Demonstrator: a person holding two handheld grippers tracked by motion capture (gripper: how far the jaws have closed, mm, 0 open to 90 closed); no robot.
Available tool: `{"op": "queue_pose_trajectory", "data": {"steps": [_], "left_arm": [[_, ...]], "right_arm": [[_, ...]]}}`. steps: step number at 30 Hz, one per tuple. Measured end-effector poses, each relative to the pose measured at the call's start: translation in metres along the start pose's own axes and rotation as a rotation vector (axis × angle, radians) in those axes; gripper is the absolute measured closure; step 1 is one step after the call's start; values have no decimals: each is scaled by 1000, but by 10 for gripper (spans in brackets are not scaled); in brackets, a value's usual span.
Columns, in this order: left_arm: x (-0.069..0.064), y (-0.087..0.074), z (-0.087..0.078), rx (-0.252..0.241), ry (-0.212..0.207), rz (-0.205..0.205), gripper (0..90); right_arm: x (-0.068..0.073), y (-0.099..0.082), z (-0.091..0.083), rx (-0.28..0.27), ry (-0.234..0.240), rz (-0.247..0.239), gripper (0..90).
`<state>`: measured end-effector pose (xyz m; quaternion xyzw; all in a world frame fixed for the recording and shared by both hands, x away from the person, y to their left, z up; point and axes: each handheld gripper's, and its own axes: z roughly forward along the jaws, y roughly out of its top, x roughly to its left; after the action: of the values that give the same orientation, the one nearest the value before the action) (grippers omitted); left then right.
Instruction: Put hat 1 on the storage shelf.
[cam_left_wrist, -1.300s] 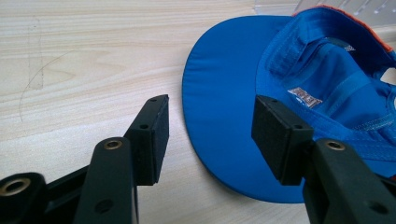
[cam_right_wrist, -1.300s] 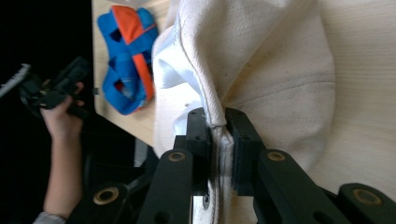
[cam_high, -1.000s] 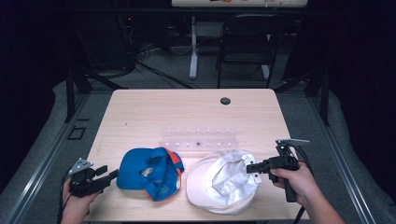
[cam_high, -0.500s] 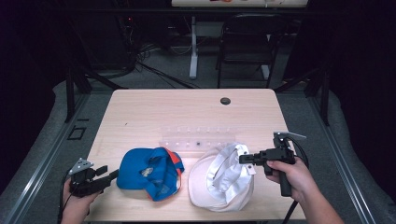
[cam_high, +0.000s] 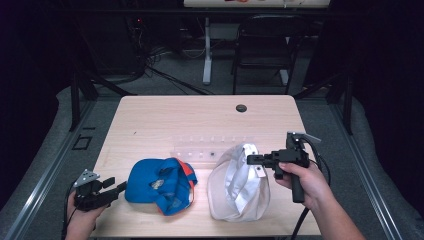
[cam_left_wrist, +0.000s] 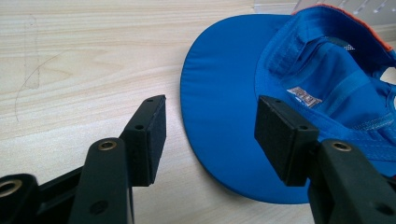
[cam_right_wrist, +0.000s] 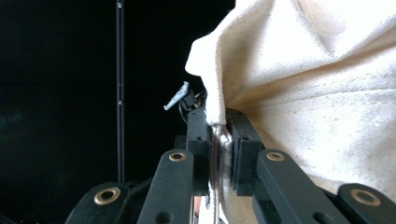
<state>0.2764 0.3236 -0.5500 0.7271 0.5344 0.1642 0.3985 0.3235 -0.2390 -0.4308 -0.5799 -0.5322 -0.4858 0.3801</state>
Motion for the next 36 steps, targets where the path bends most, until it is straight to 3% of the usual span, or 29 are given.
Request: {"op": "queue_pose_trajectory", "data": {"steps": [8,15,22,34,36], "left_arm": [[0,0,0,1,-3,4,438],[0,0,0,1,-2,4,435],[0,0,1,1,-3,7,431],[-2,1,0,-6,-9,9,397],[-2,1,1,-16,-18,-11,365]], "right_arm": [[26,7,7,-18,17,-32,814],[44,15,6,-48,41,-33,813],[65,23,11,-56,39,-53,813],[105,42,31,-81,58,-83,814],[112,45,35,-84,60,-90,813]]}}
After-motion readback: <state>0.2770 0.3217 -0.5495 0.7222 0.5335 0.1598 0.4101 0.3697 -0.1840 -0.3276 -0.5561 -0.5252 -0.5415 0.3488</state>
